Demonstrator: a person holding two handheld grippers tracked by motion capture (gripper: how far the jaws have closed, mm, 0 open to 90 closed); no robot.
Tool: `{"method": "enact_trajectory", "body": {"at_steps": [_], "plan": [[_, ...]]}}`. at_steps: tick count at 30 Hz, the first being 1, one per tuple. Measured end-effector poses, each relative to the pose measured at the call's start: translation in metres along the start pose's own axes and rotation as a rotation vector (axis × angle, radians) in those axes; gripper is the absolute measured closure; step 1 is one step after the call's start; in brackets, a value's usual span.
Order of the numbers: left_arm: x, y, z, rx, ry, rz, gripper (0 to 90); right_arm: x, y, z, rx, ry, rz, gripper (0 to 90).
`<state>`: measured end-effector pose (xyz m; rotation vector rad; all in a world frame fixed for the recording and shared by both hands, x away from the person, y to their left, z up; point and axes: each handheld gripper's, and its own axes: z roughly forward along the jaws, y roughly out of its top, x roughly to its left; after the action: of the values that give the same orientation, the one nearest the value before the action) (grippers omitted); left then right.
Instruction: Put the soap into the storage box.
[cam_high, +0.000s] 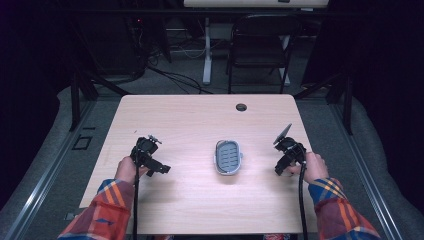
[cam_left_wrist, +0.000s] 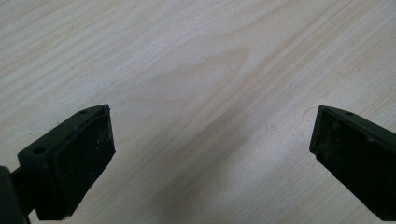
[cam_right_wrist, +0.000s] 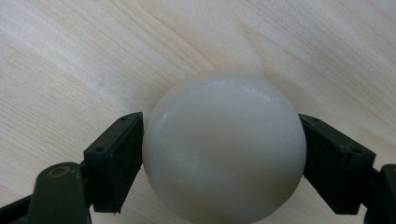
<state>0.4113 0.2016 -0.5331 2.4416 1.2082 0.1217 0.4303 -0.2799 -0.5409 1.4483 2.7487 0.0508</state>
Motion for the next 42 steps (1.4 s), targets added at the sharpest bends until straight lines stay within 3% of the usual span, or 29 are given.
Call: {"method": "enact_trajectory", "body": {"at_steps": [8,9,11,17,18,21,24,26,29,30,31,33,34,35,36,38,40,42], "plan": [[0.000,0.001,0.001,0.007,-0.003,0.003,0.0,0.000,0.000,0.001,0.008,-0.001,-0.002,22.1],[0.000,0.001,0.001,0.008,-0.004,0.002,0.0,0.001,-0.001,0.003,-0.015,0.007,0.017,22.1],[0.000,0.001,0.001,0.011,-0.005,0.005,0.0,-0.001,0.000,0.000,0.024,0.001,-0.011,22.1],[0.000,0.001,0.001,0.013,-0.005,0.008,0.0,-0.001,0.001,0.001,0.024,0.004,-0.011,22.1],[0.000,0.001,0.001,0.013,-0.005,0.008,0.0,0.000,0.000,0.003,-0.003,0.011,0.010,22.1],[0.000,0.001,0.001,0.012,-0.004,0.008,0.0,0.000,0.000,0.003,-0.001,0.010,0.016,22.4],[-0.001,0.001,0.001,0.012,-0.002,0.007,0.0,0.000,0.002,0.001,0.032,-0.005,-0.013,22.6],[-0.001,0.001,0.001,0.012,-0.002,0.009,0.0,0.002,0.001,0.003,0.008,0.002,0.007,22.6],[0.000,0.001,0.001,0.013,-0.003,0.008,0.0,0.001,0.006,0.000,0.040,-0.013,-0.018,22.7],[0.000,0.001,0.001,0.013,-0.003,0.007,0.0,0.002,0.007,0.000,0.031,-0.007,-0.016,22.7],[0.000,0.001,0.001,0.013,-0.004,0.006,0.0,0.004,0.006,0.002,-0.016,0.005,0.017,22.7],[0.000,0.001,0.001,0.013,-0.004,0.007,0.0,0.003,0.008,-0.003,0.006,-0.003,-0.002,22.7],[0.000,0.001,0.001,0.012,-0.003,0.008,0.0,0.004,0.006,-0.003,-0.023,0.002,0.018,22.7],[0.000,0.001,0.001,0.012,-0.003,0.010,0.0,0.001,0.009,-0.009,0.043,-0.019,-0.036,22.7],[-0.001,0.001,0.001,0.012,-0.003,0.009,0.0,0.003,0.007,-0.007,-0.002,-0.007,-0.006,22.7],[-0.001,0.001,0.000,0.012,-0.002,0.010,0.0,0.002,0.008,-0.010,0.015,-0.012,-0.022,22.7],[-0.001,0.001,0.000,0.012,-0.003,0.007,0.0,0.003,0.007,-0.009,-0.013,-0.007,0.001,22.7],[-0.001,0.001,0.000,0.013,-0.001,0.008,0.0,0.002,0.008,-0.012,0.016,-0.013,-0.024,22.7]]}}
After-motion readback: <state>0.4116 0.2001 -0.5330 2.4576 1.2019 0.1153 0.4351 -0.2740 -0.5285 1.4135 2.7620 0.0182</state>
